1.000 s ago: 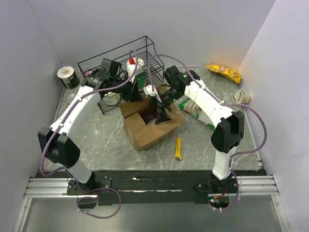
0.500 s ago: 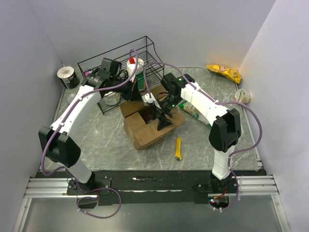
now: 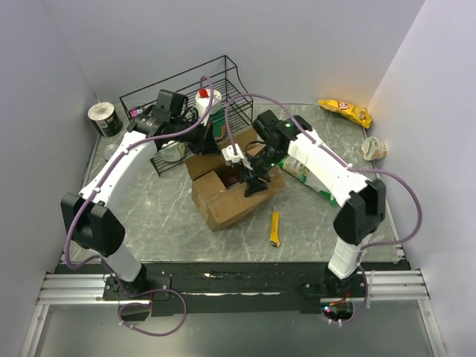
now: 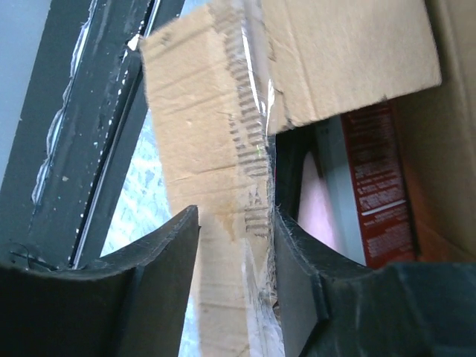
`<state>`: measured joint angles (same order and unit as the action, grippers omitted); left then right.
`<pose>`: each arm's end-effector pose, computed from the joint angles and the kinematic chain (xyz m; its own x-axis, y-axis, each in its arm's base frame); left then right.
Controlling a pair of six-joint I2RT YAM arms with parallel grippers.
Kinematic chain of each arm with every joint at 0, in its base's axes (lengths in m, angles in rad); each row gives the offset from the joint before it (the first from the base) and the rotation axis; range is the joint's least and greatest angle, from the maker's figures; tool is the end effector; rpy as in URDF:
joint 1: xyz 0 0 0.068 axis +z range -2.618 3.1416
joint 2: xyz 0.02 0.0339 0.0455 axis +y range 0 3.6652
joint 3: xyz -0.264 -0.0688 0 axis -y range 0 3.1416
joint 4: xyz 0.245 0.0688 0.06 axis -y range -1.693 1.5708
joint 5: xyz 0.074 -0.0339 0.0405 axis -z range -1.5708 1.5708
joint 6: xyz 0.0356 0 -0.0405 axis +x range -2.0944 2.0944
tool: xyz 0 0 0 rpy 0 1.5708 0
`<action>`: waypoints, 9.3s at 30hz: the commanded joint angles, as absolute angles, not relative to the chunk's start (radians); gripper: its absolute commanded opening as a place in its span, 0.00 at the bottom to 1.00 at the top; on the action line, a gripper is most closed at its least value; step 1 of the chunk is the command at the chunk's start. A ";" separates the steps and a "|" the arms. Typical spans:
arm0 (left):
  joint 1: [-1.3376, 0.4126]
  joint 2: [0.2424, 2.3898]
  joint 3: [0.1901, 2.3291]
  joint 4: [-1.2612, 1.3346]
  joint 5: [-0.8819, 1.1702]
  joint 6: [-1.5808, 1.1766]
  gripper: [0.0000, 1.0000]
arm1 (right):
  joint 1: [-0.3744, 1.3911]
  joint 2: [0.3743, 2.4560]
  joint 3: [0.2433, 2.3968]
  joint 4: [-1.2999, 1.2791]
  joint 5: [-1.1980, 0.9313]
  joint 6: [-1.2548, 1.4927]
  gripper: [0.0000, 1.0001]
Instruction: Unpack the express box
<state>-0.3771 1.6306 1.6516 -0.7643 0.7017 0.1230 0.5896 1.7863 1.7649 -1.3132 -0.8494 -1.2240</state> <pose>0.3206 -0.1517 0.3737 -0.5357 0.3130 -0.7843 0.7948 0.5005 -0.3432 0.2723 0.2143 0.3313 0.2081 -0.6081 -0.7661 -0.9344 -0.3550 0.0281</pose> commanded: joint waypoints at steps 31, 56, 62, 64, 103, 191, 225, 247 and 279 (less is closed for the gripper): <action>-0.364 1.664 1.681 -0.661 0.861 0.078 0.01 | 0.697 0.831 1.116 -0.710 -0.528 -0.869 0.63; -0.379 1.618 1.672 -0.624 0.868 0.020 0.01 | 0.678 0.962 0.998 -0.508 -0.560 -0.793 0.40; -0.379 1.620 1.667 -0.618 0.948 0.015 0.01 | 0.683 0.919 0.810 -0.427 -0.545 -0.862 0.41; -0.380 1.614 1.648 -0.611 0.943 0.006 0.01 | 0.686 0.962 0.824 -0.432 -0.531 -0.865 0.41; -0.318 1.799 1.655 -0.718 1.167 0.109 0.01 | 0.689 1.591 1.092 -0.391 -0.325 -1.322 0.73; -0.336 1.493 1.628 -0.729 0.857 0.196 0.01 | 0.637 0.910 0.756 -0.382 -0.637 -1.045 0.45; -0.190 1.893 1.658 -0.990 1.408 0.263 0.01 | 0.715 1.578 1.345 -0.750 -0.508 -1.268 0.58; -0.164 1.821 1.560 -0.422 1.015 -0.143 0.01 | 0.795 1.911 1.364 -0.725 -0.574 -1.162 0.67; -0.164 1.651 1.525 -0.485 0.937 -0.035 0.01 | 0.493 1.371 1.502 -0.692 -0.635 -0.578 0.00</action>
<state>-0.1696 1.7035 1.4925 -0.4740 0.9680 -0.0856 0.5991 1.4101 1.4570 -0.7238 -0.6121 -0.8242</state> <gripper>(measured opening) 0.039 0.450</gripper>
